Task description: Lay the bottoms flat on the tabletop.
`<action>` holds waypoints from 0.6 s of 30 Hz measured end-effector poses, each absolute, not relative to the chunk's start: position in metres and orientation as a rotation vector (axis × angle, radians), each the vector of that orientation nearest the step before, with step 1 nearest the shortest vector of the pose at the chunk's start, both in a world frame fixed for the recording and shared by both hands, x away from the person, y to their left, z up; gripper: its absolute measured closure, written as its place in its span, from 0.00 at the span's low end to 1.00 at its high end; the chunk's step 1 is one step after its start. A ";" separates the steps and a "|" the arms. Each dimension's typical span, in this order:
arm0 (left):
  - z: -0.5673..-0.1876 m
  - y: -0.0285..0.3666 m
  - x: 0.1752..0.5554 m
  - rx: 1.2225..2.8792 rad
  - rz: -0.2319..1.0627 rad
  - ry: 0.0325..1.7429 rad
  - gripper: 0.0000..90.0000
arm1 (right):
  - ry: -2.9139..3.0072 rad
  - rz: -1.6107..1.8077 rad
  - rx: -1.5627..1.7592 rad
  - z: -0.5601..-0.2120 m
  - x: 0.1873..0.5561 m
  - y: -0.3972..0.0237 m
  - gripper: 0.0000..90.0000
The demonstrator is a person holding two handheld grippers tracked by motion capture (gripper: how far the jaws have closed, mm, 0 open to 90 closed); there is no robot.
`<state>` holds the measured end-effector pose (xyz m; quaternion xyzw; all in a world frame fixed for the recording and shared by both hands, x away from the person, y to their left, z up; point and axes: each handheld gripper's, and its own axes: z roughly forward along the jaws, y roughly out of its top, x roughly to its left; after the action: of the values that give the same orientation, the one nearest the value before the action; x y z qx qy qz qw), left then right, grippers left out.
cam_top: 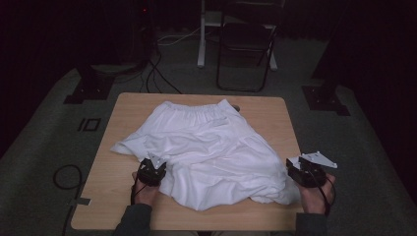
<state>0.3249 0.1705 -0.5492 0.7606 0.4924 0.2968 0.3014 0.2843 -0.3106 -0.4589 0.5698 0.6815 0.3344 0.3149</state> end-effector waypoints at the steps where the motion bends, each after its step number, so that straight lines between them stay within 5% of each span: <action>1: -0.549 0.171 0.325 2.019 0.785 1.306 0.87 | 1.806 0.901 1.481 -0.458 0.287 -0.305 0.56; 9: -0.547 0.180 0.330 1.972 0.679 1.347 0.77 | 1.985 0.882 1.403 -0.497 0.317 -0.258 0.56; 18: -0.515 0.175 0.329 1.942 0.654 1.267 0.70 | 2.069 0.793 1.453 -0.540 0.326 -0.249 0.55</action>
<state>0.3295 0.1745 -0.5153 0.7526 0.4910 0.2535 0.3580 0.3257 -0.2492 -0.5399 0.5319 0.7574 0.2904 0.2433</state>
